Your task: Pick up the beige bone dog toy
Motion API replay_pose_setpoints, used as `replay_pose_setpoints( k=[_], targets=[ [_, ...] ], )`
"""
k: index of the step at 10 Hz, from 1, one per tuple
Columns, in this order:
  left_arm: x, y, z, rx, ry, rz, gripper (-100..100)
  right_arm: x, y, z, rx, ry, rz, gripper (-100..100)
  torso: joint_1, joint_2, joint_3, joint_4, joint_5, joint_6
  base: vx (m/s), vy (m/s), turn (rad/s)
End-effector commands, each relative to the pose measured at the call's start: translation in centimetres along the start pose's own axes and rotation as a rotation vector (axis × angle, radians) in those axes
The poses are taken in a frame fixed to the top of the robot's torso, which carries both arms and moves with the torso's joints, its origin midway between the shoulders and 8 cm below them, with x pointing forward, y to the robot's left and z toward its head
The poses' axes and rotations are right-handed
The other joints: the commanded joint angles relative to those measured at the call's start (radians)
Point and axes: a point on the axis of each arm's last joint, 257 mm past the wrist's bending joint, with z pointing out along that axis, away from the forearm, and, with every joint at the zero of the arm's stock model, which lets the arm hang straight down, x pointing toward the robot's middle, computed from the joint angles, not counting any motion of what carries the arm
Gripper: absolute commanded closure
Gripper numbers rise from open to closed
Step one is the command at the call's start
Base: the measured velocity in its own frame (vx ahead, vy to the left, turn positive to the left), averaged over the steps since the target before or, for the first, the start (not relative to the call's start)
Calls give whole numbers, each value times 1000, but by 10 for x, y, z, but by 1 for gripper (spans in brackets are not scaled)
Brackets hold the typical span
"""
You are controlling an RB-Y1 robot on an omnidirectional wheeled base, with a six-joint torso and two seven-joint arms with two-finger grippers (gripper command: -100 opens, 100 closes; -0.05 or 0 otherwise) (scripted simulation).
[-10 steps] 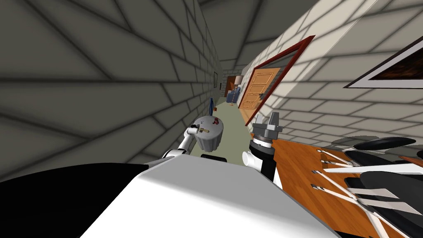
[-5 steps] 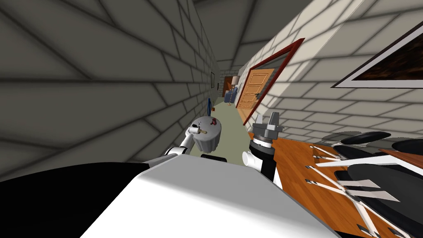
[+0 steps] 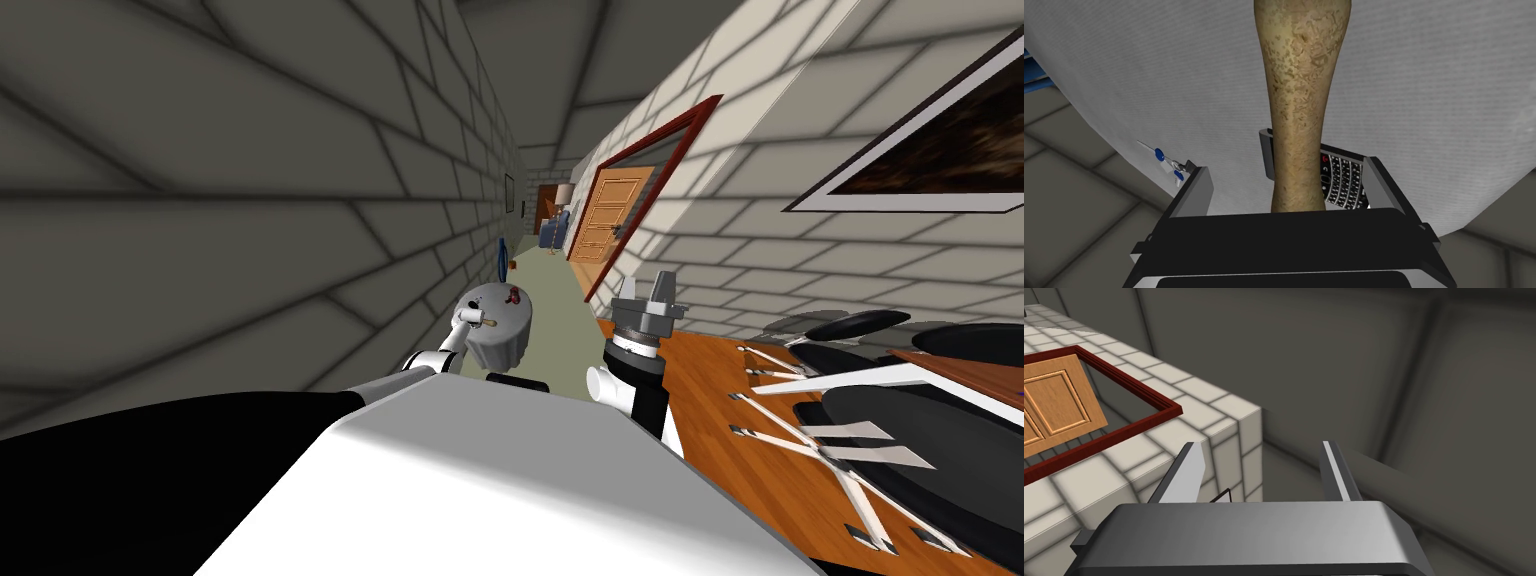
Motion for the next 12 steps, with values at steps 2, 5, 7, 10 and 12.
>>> replay_pose_setpoints(
  k=[2,5,7,10,12],
  targets=[
    [0,2,0,-5,0,-1,0,0,0,0,0,0,0,0,1,1,1,0,0,0,10,-3,-3],
    [-7,20,11,-8,-9,-20,-100,0,0,0,0,0,0,0,2,1,1,0,0,0,40,13,-71],
    [-8,21,11,-9,-10,-21,-100,0,0,0,0,0,0,0,2,1,1,0,0,0,16,7,-25],
    [-8,22,11,-9,-10,-21,100,0,0,0,0,0,0,0,2,3,2,1,0,0,0,0,0],
    [-8,21,11,-8,-10,-21,100,0,0,0,0,0,0,0,2,3,2,1,0,-1,0,0,0]
  ],
)
